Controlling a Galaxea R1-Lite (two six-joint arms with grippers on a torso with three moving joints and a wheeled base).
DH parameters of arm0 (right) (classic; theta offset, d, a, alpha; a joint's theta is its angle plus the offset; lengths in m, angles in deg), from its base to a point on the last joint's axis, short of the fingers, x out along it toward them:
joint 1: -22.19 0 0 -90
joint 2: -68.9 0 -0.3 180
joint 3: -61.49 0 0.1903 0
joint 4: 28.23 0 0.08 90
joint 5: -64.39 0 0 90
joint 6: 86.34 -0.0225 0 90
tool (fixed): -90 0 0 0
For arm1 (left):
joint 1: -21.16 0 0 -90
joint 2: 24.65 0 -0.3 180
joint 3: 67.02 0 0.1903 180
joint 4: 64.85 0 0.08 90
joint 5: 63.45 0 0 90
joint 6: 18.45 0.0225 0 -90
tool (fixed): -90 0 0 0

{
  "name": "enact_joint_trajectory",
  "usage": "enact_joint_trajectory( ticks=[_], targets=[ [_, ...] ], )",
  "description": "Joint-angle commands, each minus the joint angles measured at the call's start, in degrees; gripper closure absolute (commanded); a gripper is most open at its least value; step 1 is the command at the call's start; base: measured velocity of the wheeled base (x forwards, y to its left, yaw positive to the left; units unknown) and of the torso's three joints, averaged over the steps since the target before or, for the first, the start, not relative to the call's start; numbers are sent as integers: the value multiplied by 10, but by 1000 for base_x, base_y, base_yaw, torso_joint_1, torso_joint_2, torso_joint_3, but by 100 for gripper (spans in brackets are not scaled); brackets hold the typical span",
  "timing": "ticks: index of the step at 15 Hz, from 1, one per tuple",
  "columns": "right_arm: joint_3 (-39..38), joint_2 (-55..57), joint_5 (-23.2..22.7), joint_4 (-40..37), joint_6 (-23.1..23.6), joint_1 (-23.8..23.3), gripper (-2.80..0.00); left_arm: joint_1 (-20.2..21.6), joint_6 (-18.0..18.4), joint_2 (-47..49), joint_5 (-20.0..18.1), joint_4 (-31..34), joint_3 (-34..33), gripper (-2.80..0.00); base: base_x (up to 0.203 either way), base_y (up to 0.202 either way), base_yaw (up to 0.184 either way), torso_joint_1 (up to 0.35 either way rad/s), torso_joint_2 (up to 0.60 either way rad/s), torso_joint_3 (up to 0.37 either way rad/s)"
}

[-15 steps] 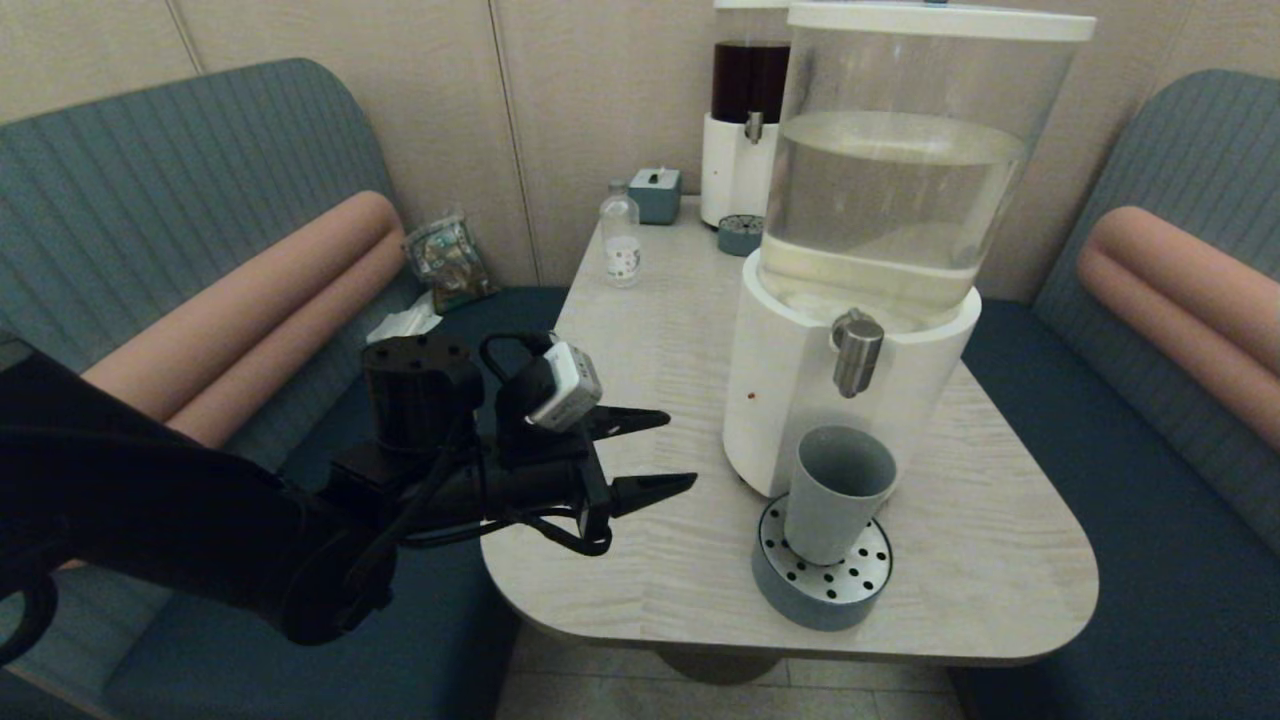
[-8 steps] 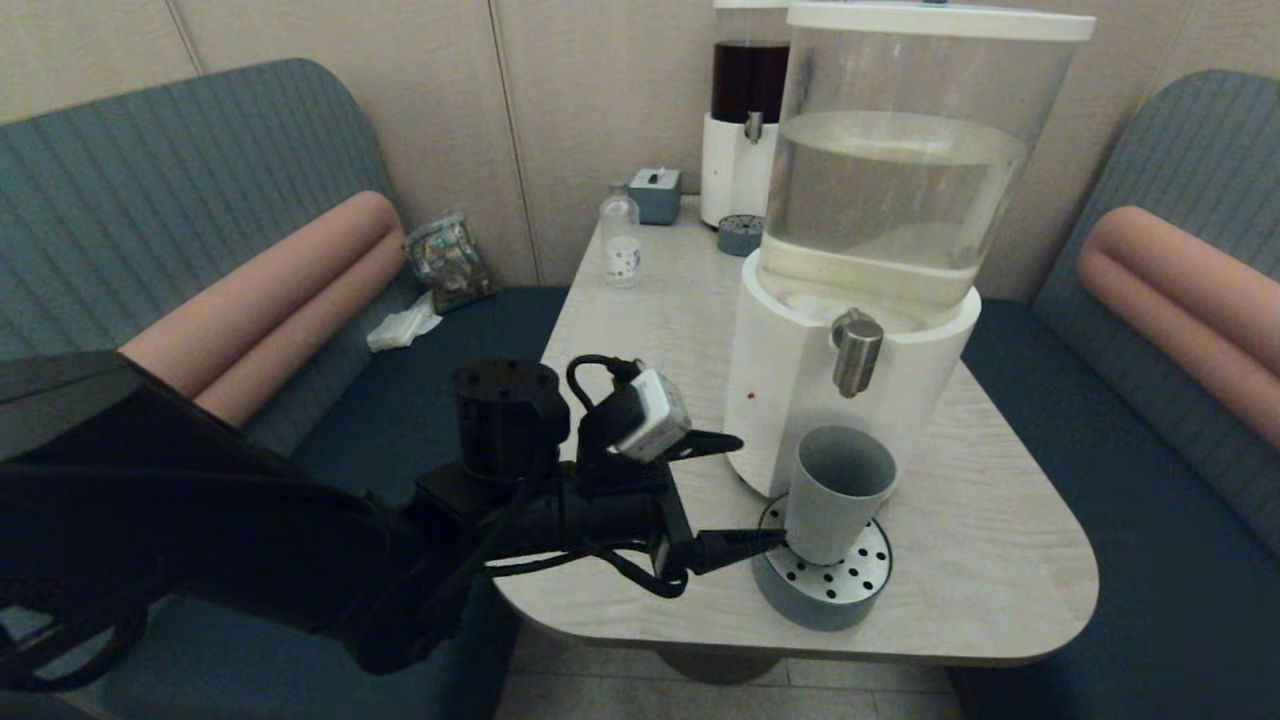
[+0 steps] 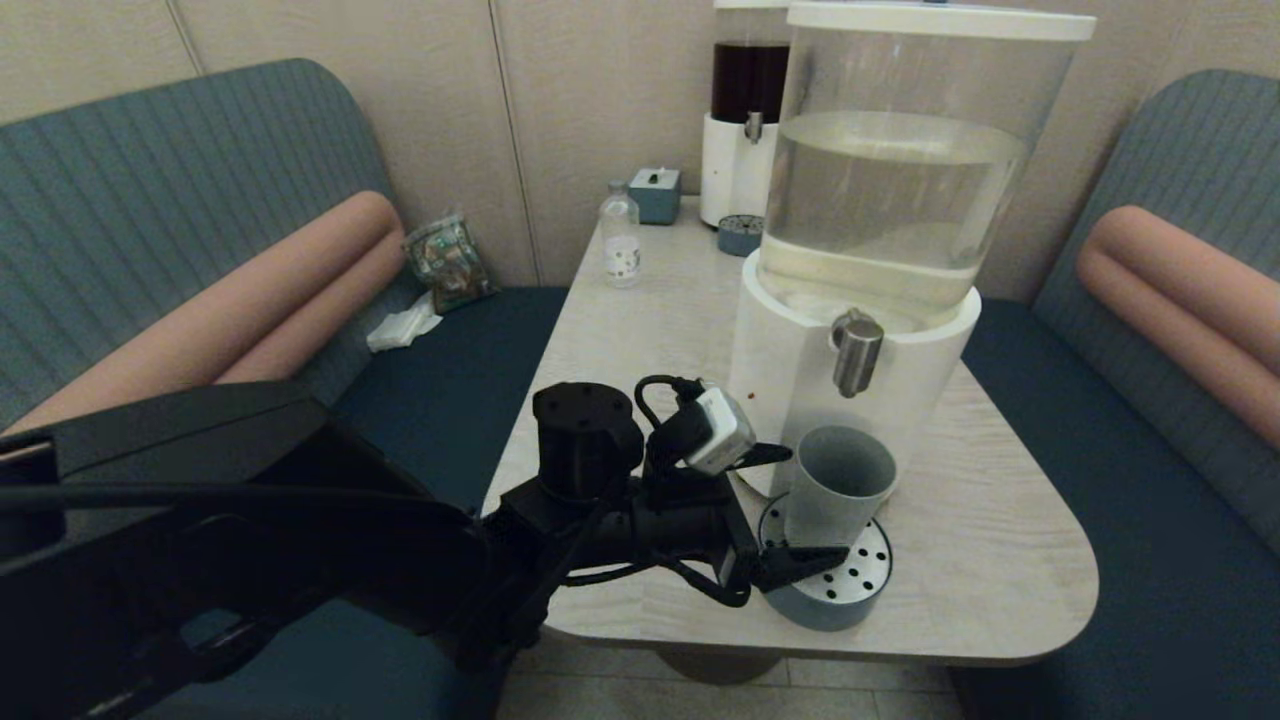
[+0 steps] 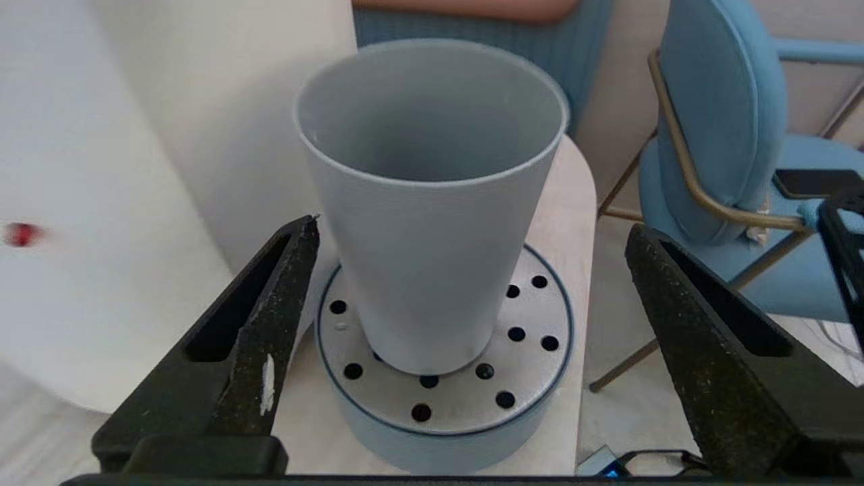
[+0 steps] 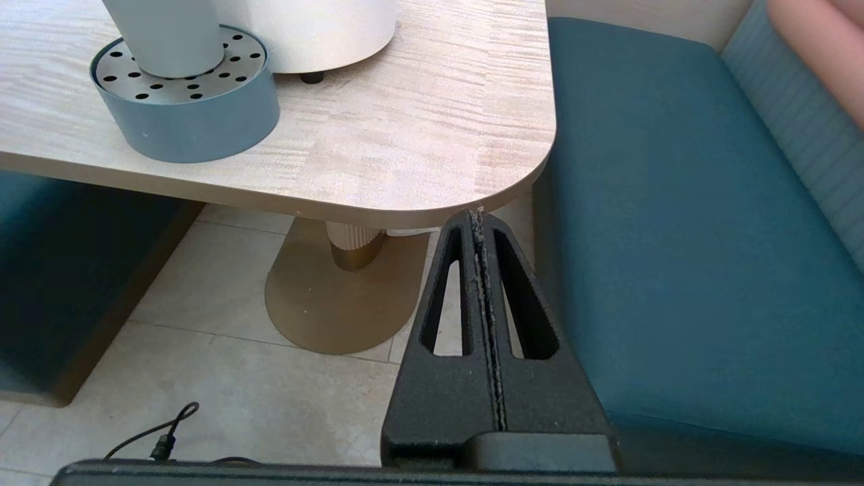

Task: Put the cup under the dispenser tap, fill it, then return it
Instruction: Place the cup next to the water dispenser

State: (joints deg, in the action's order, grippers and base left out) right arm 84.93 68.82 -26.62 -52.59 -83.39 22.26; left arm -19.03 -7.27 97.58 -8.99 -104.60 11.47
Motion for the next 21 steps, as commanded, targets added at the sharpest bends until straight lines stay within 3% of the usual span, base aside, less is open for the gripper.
enact_joint_trajectory(
  ticks=[1, 7, 16, 17, 21],
  targets=[
    [0, -1, 0, -1, 0, 0, 0, -3, 1, 20, 2, -4, 10, -280, 0, 0, 0, 0, 0, 0],
    [0, -1, 0, 0, 0, 0, 0, -12, -9, 53, 26, -5, 77, -280, 0, 0, 0, 0, 0, 0],
    [0, -1, 0, 0, 0, 0, 0, -25, -22, 81, 48, -20, 101, -280, 0, 0, 0, 0, 0, 0],
    [0, -1, 0, -1, 0, 1, 0, -28, -34, 87, 51, -29, 102, 0, 0, 0, 0, 0, 0, 0],
    [0, -1, 0, 0, 0, 0, 0, -34, -52, 89, 52, -41, 114, 0, 0, 0, 0, 0, 0, 0]
  ],
)
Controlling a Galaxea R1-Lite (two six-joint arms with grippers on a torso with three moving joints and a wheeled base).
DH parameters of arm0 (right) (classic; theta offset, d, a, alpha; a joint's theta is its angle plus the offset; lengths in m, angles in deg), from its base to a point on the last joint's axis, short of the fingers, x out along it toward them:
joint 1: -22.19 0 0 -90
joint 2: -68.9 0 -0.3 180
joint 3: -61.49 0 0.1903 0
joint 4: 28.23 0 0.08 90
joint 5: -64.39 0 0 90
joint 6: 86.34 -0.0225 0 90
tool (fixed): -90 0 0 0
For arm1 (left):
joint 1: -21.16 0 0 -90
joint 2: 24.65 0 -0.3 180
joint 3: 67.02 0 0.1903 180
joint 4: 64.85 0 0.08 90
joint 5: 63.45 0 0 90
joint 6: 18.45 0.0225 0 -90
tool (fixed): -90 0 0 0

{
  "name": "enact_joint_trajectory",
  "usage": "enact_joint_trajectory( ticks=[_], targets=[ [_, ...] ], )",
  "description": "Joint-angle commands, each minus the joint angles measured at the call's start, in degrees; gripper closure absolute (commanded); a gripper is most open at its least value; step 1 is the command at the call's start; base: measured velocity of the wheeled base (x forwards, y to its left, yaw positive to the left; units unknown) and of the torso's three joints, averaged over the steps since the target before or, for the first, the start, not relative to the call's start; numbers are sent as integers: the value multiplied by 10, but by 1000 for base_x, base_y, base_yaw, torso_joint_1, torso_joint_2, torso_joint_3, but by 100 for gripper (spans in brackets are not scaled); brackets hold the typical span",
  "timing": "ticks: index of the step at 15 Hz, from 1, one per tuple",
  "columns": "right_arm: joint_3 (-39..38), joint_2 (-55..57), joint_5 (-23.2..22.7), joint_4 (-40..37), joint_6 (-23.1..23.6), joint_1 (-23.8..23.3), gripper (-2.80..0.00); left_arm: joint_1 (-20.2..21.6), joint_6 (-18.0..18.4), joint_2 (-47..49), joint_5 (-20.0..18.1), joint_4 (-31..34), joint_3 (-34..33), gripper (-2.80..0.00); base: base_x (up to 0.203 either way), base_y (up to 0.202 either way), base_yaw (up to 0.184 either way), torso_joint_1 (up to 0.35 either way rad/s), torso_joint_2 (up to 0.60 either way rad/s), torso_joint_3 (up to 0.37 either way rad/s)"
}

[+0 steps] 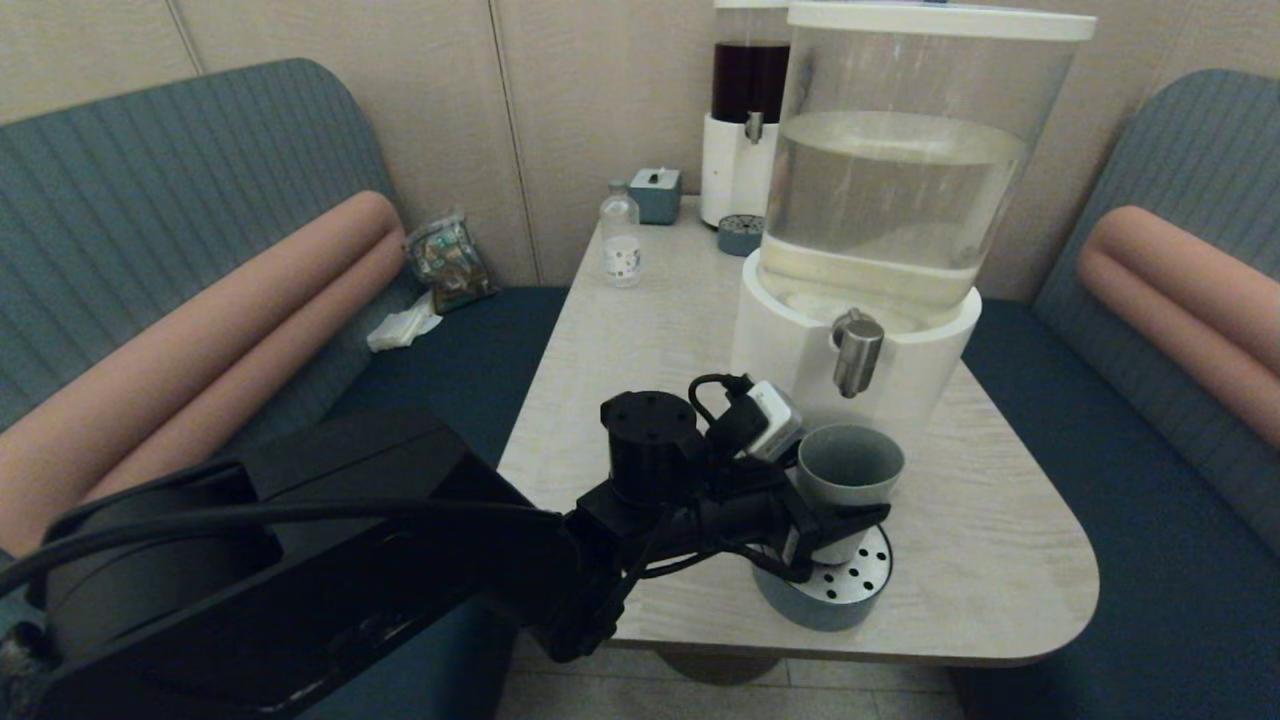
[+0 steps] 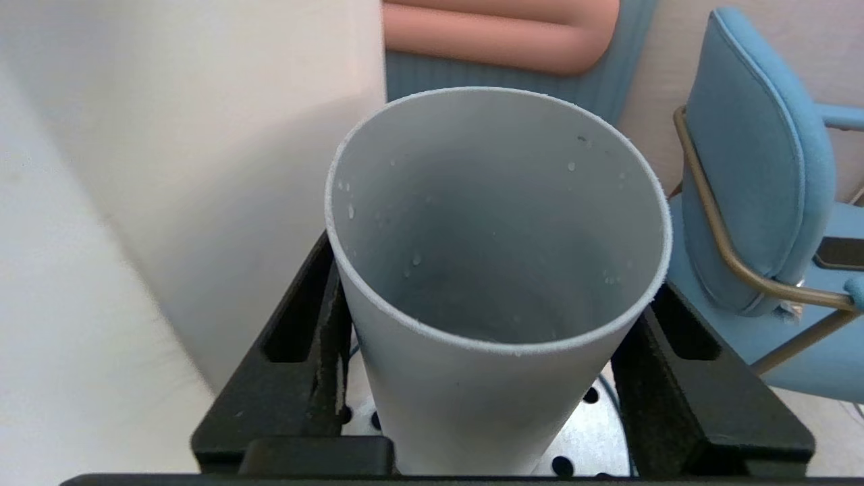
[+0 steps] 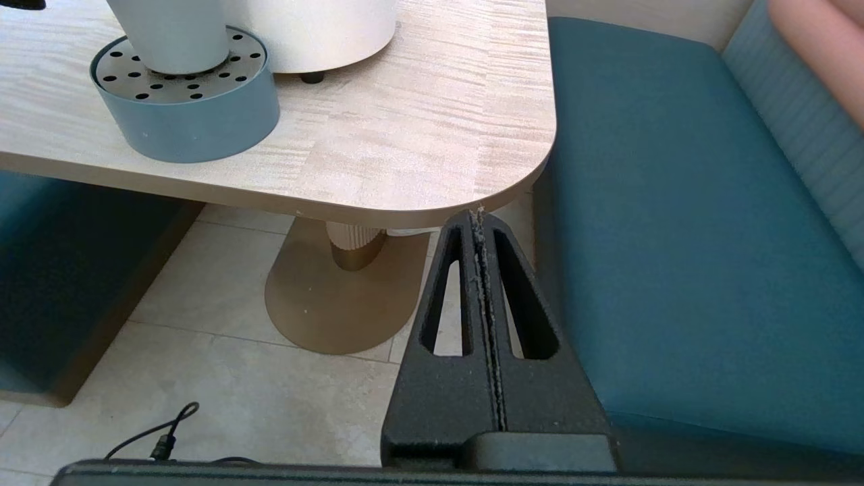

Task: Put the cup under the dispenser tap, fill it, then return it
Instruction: Place the cup next to the water dispenser

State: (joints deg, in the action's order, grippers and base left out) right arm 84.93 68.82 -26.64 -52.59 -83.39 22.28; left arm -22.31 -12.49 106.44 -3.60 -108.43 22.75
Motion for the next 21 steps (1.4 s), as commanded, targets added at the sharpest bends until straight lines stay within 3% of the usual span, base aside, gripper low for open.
enact_joint_trajectory(
  ticks=[1, 4, 7, 11, 21],
  targets=[
    [-1, -1, 0, 0, 0, 0, 0, -1, 0, 1, -2, -5, 0, 0, 0, 0, 0, 0, 0, 0],
    [-1, -1, 0, 0, 0, 0, 0, -4, -4, -5, 6, -10, -8, 0, 0, 0, 0, 0, 0, 0],
    [0, -1, 0, 0, 0, 0, 0, -8, -16, -34, 11, -44, -66, 0, 0, 0, 0, 0, 0, 0],
    [0, -1, 0, 0, 0, 0, 0, 3, -61, -64, 42, -83, -85, 0, 0, 0, 0, 0, 0, 0],
    [0, -1, 0, 0, 0, 1, 0, 102, -84, -145, 92, -86, -169, 0, 0, 0, 0, 0, 0, 0]
  ],
)
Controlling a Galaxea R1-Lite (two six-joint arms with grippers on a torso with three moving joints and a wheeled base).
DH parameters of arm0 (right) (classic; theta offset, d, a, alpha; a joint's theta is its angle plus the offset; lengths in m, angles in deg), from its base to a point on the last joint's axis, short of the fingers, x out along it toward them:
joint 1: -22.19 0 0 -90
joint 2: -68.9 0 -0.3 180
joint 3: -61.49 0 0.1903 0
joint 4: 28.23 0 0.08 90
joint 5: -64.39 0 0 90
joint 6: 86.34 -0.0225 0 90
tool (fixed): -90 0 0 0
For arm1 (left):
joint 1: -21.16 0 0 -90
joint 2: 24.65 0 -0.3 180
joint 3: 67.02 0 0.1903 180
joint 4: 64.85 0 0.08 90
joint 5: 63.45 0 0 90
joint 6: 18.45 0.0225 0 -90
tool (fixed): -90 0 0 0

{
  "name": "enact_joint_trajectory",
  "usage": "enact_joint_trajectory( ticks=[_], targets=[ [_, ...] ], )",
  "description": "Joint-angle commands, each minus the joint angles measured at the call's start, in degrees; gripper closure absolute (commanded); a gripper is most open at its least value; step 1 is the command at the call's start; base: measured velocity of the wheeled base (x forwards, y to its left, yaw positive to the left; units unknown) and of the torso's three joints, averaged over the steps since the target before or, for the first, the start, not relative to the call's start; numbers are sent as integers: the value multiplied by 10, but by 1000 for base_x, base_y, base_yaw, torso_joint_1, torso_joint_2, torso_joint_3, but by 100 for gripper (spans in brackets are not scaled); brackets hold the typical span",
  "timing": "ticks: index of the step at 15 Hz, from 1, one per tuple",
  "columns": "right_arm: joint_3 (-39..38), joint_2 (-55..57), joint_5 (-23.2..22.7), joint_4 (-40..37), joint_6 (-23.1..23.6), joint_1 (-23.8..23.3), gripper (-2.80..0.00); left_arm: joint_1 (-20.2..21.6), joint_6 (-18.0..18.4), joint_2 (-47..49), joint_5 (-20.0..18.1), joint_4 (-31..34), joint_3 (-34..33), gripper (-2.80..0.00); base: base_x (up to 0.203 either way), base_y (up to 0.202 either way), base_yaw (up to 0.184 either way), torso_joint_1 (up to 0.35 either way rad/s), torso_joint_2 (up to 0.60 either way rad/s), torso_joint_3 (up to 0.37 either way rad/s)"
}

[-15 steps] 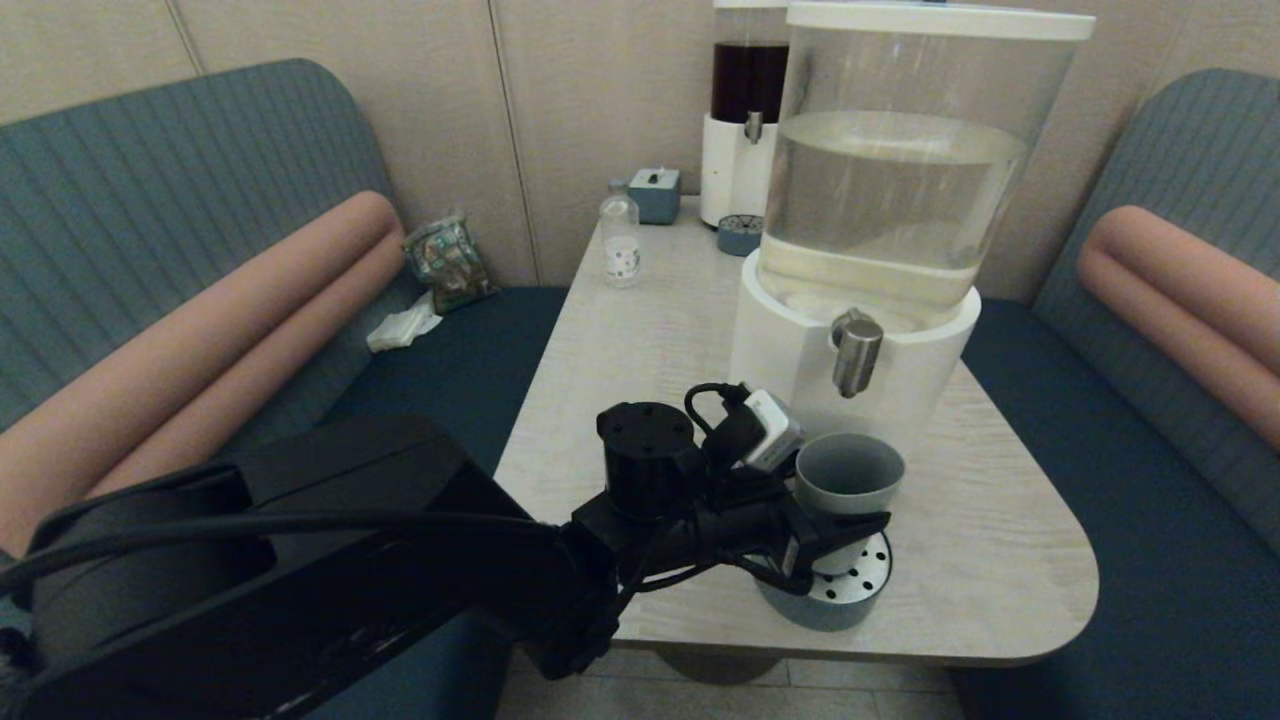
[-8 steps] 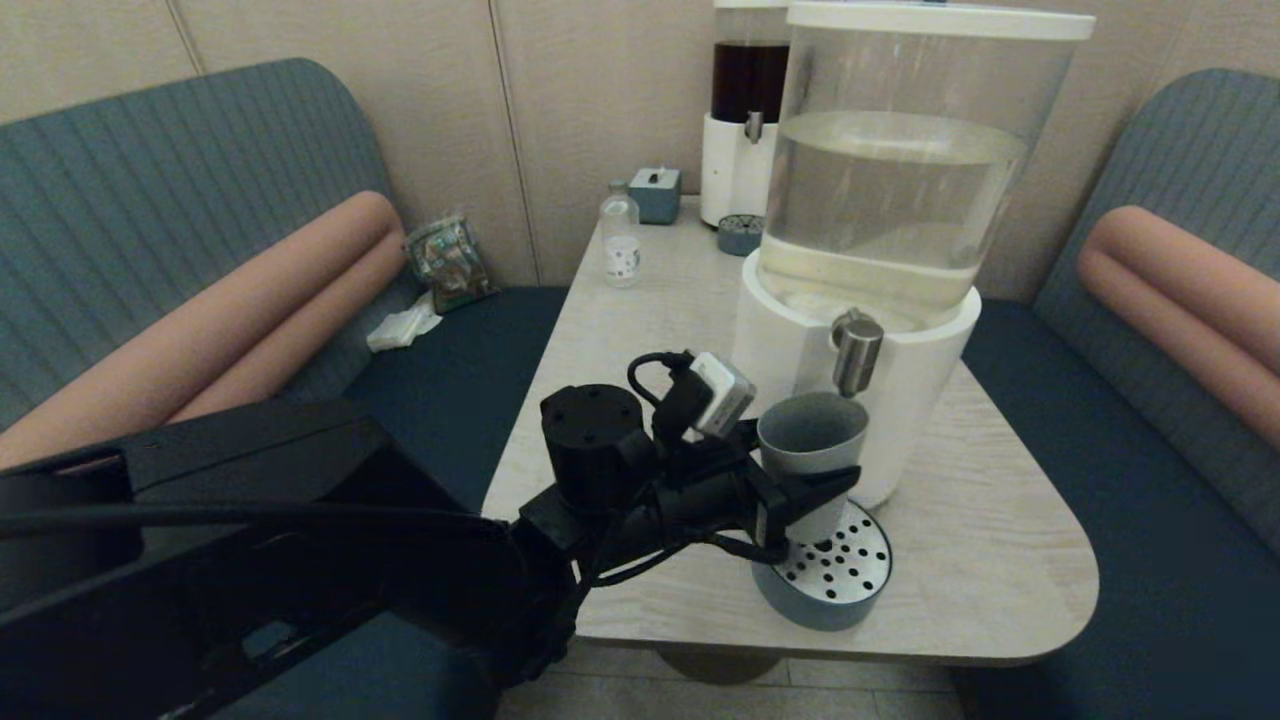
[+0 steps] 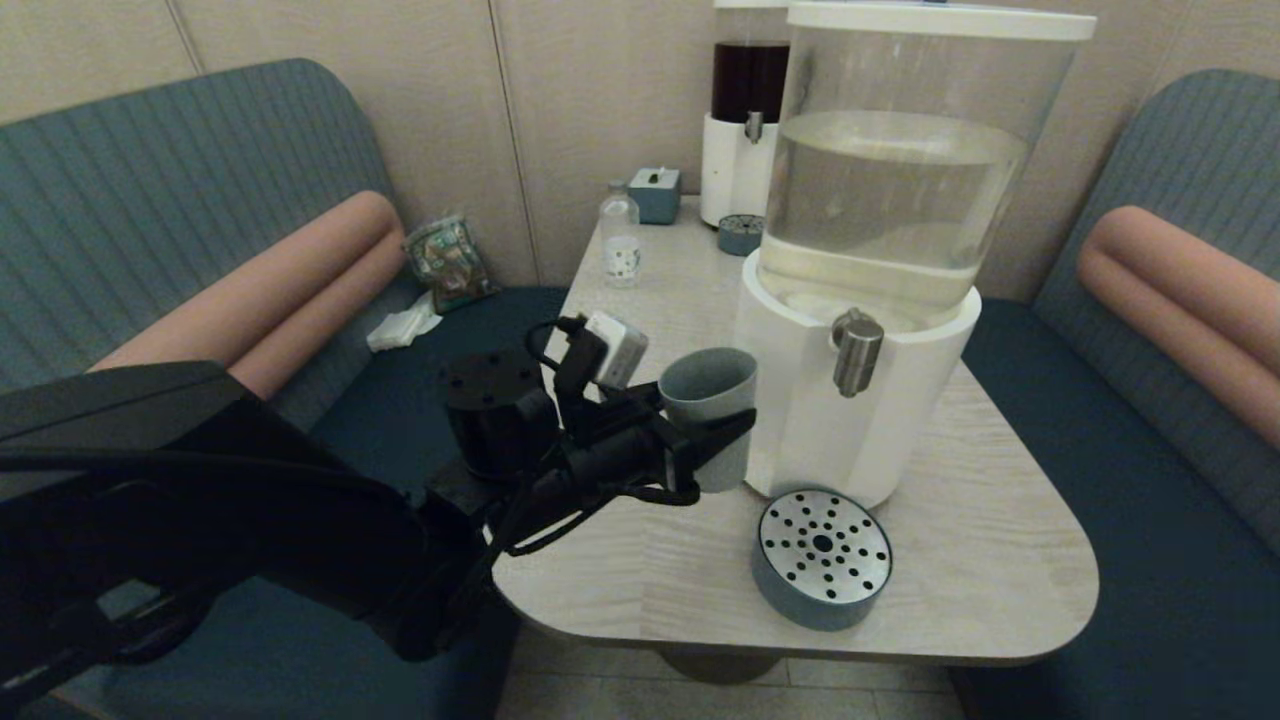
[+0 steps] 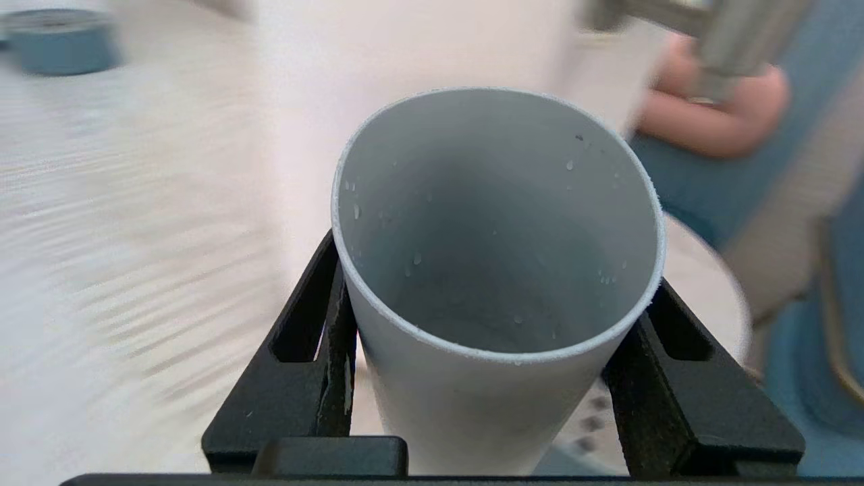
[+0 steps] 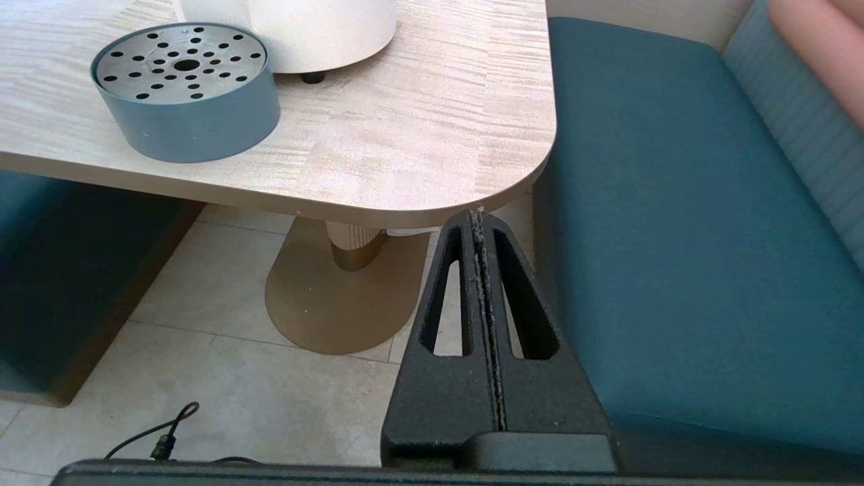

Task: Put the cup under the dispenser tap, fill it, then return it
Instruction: Place the cup next to the water dispenser

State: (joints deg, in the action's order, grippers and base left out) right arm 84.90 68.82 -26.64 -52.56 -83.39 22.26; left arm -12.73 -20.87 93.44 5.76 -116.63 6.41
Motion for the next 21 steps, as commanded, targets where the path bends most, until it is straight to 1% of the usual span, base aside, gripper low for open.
enact_joint_trajectory(
  ticks=[1, 2, 3, 5, 6, 8, 11, 13, 18, 21],
  targets=[
    [0, -1, 0, 0, 0, 0, 0, 19, 0, -21, 0, -5, -13, 0, 0, 0, 0, 0, 0, 0],
    [0, -1, 0, 0, 0, 0, 0, 28, -1, -25, 0, -5, -18, 0, 0, 0, 0, 0, 0, 0],
    [0, -1, 0, -1, 0, 0, 0, 49, -1, -26, 1, -6, -20, 0, 0, 0, 0, 0, 0, 0],
    [0, -1, 0, 0, 0, 0, 0, 104, -1, -20, 4, -6, -15, 0, 0, 0, 0, 0, 0, 0],
    [0, -1, 0, -1, 0, 0, 0, 130, -1, -7, 5, -6, -3, 0, 0, 0, 0, 0, 0, 0],
    [0, -1, 0, 0, 0, 0, 0, 166, -1, 31, 4, -8, 23, 0, 0, 0, 0, 0, 0, 0],
    [0, -1, 0, -1, 0, 0, 0, 208, -3, 91, 4, -21, 75, 0, 0, 0, 0, 0, 0, 0],
    [0, -1, 0, 0, 0, 0, 0, 221, -5, 126, 4, -23, 108, 0, 0, 0, 0, 0, 0, 0],
    [0, -1, 0, 0, 0, 0, 0, 223, -8, 208, 3, -26, 173, 0, 0, 0, 0, 0, 0, 0],
    [0, -1, 0, 0, 0, 0, 0, 222, -9, 222, 4, -26, 186, 0, 0, 0, 0, 0, 0, 0]
  ],
)
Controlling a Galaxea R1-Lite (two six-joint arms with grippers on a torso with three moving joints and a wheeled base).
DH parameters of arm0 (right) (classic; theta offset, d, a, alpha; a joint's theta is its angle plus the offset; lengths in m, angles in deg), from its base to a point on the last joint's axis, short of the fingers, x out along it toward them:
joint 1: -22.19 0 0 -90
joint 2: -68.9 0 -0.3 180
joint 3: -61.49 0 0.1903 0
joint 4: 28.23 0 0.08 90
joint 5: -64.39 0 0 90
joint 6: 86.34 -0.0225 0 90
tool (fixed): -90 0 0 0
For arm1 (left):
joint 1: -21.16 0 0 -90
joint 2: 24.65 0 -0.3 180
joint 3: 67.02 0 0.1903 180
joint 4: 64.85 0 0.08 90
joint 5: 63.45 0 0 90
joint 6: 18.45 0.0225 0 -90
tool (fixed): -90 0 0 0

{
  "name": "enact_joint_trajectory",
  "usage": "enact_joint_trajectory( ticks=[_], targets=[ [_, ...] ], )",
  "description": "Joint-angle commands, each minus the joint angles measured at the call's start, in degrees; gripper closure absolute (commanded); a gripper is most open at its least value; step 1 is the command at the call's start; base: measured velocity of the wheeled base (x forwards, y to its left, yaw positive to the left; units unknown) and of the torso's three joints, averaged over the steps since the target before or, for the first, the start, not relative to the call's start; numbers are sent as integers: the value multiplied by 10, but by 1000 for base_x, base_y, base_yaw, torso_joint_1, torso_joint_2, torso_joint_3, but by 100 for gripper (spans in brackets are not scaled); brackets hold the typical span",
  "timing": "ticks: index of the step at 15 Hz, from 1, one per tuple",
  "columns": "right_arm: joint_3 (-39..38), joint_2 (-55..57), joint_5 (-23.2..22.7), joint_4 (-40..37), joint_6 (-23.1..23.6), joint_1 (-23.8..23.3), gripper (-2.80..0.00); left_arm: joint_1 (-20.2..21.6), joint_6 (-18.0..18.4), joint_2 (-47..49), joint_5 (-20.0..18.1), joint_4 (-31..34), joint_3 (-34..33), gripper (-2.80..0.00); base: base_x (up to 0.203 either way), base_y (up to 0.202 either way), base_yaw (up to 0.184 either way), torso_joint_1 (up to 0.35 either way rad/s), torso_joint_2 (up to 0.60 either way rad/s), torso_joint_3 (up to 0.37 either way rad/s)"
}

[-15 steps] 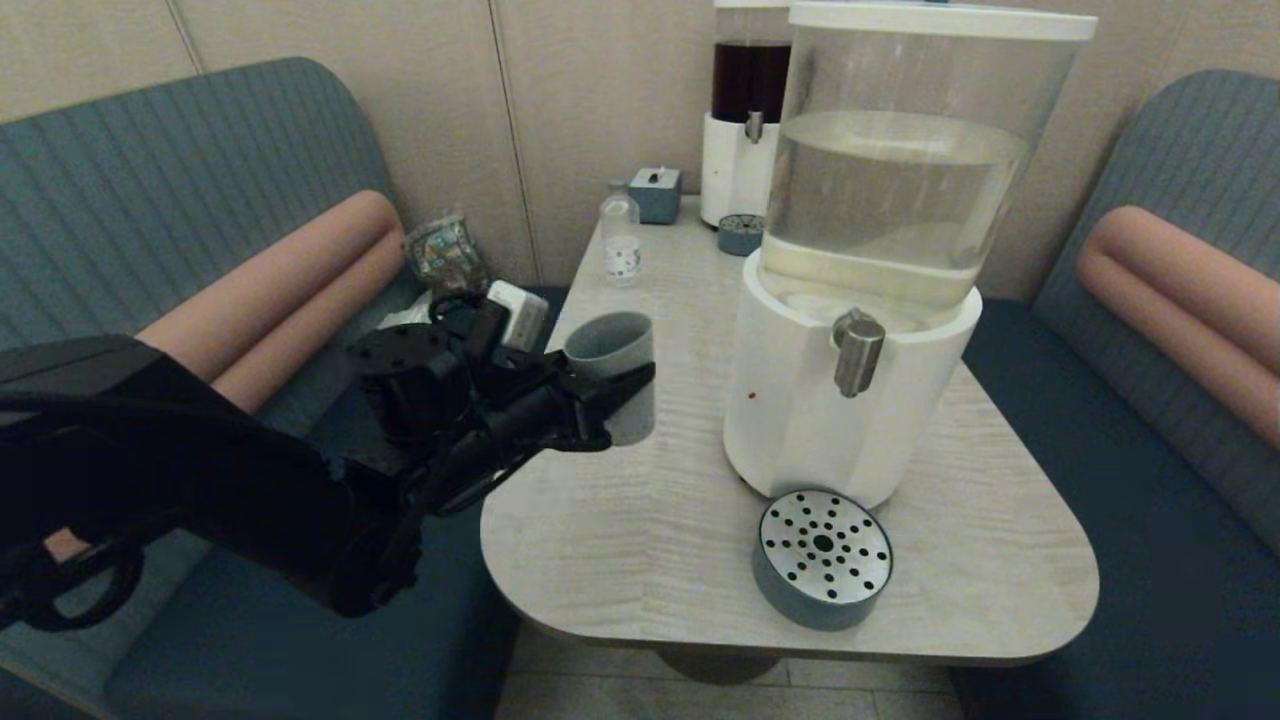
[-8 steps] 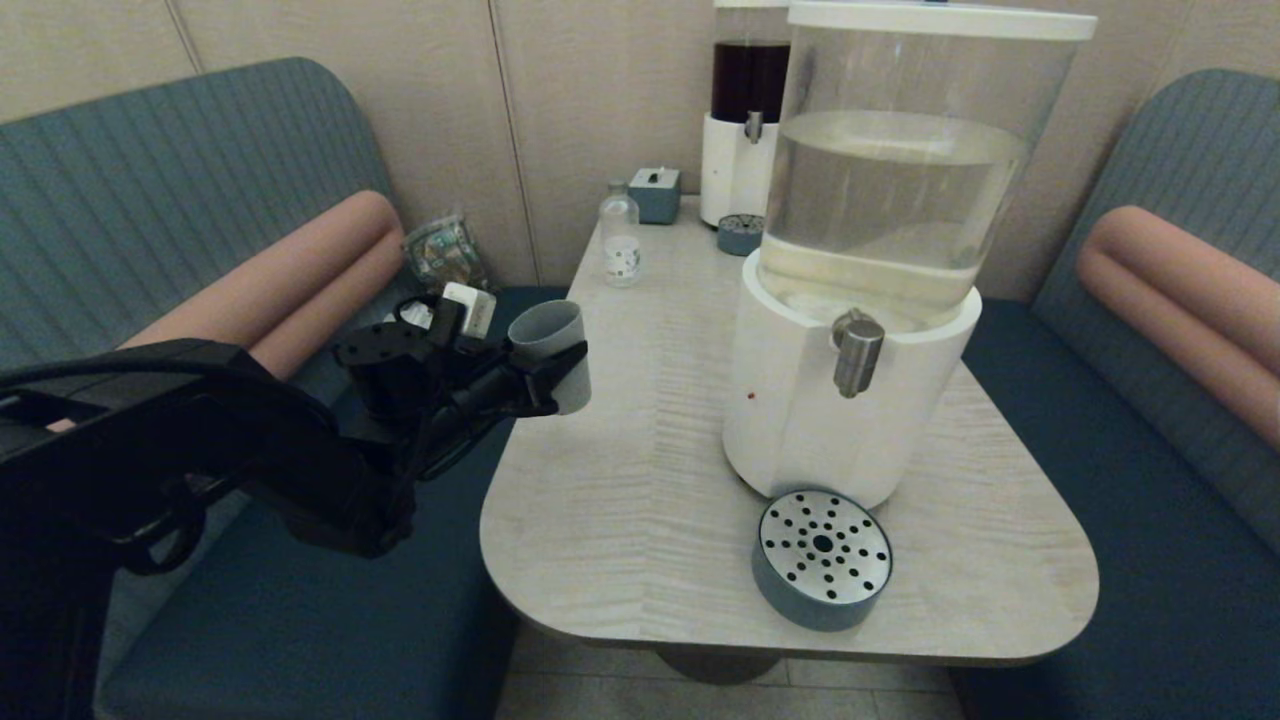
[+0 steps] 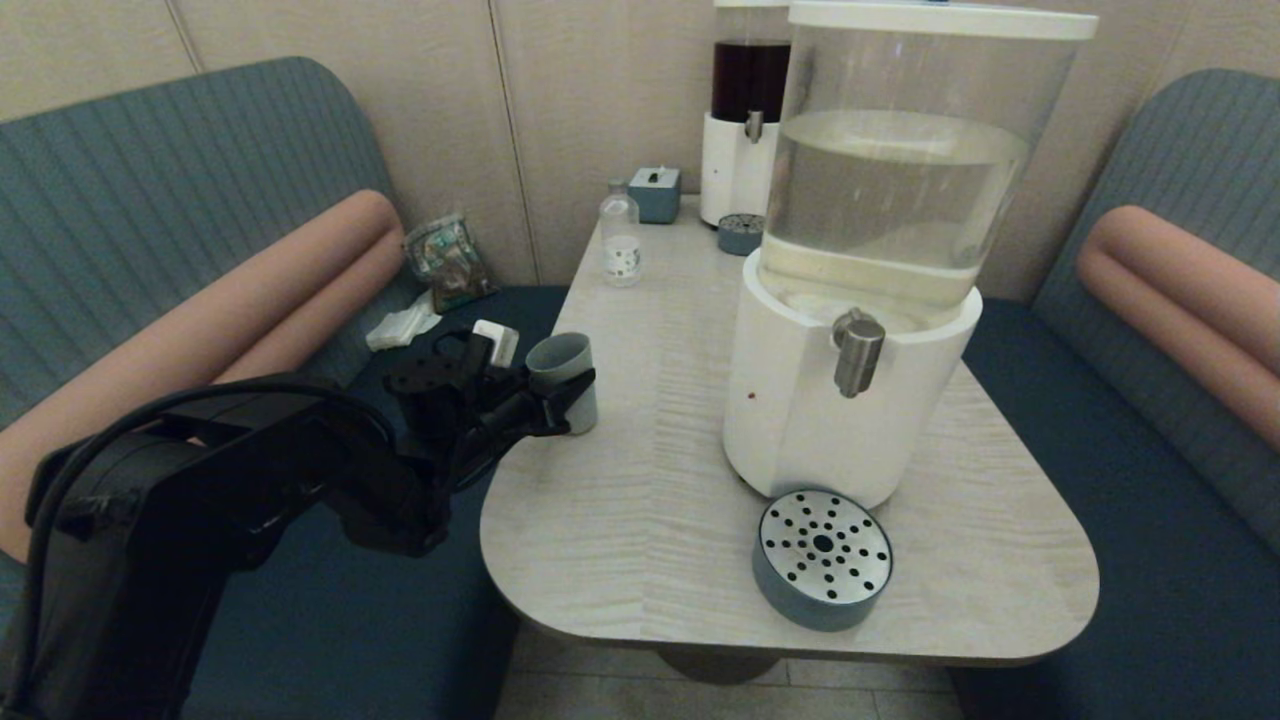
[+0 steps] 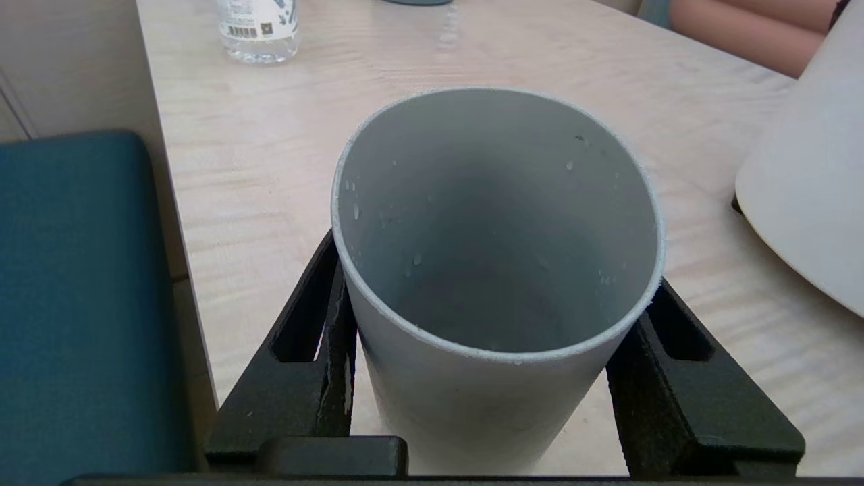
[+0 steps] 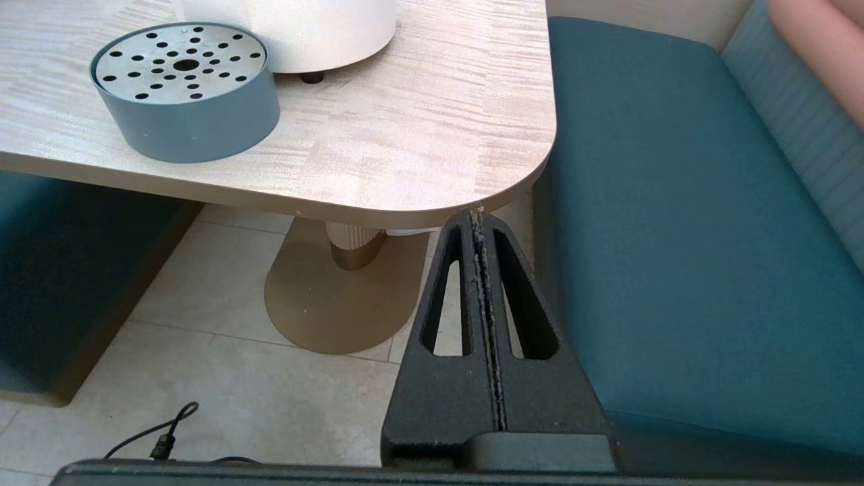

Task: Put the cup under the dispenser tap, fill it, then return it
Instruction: Place the cup next to the water dispenser

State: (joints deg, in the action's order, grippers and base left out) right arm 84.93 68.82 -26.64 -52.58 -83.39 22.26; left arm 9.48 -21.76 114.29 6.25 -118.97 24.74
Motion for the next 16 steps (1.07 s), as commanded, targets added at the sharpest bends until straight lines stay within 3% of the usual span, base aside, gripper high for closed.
enact_joint_trajectory(
  ticks=[1, 4, 5, 12, 16],
  targets=[
    [0, -1, 0, 0, 0, 0, 0, 0, 0, 15, -1, -3, 2, 0, 0, 0, 0, 0, 0, 0],
    [0, -1, 0, 0, 0, 0, 0, 0, 0, 15, 0, -3, 2, 0, 0, 0, 0, 0, 0, 0],
    [0, -1, 0, 0, 0, 0, 0, -1, 0, 14, 0, -4, 5, -280, 0, 0, 0, 0, 0, 0],
    [0, -1, 0, 0, 0, 0, 0, -8, 1, -19, 3, -8, -8, -280, 0, 0, 0, 0, 0, 0],
    [0, -1, 0, 0, 0, 0, 0, -8, 2, -72, 6, -10, -85, -280, 0, 0, 0, 0, 0, 0]
  ],
)
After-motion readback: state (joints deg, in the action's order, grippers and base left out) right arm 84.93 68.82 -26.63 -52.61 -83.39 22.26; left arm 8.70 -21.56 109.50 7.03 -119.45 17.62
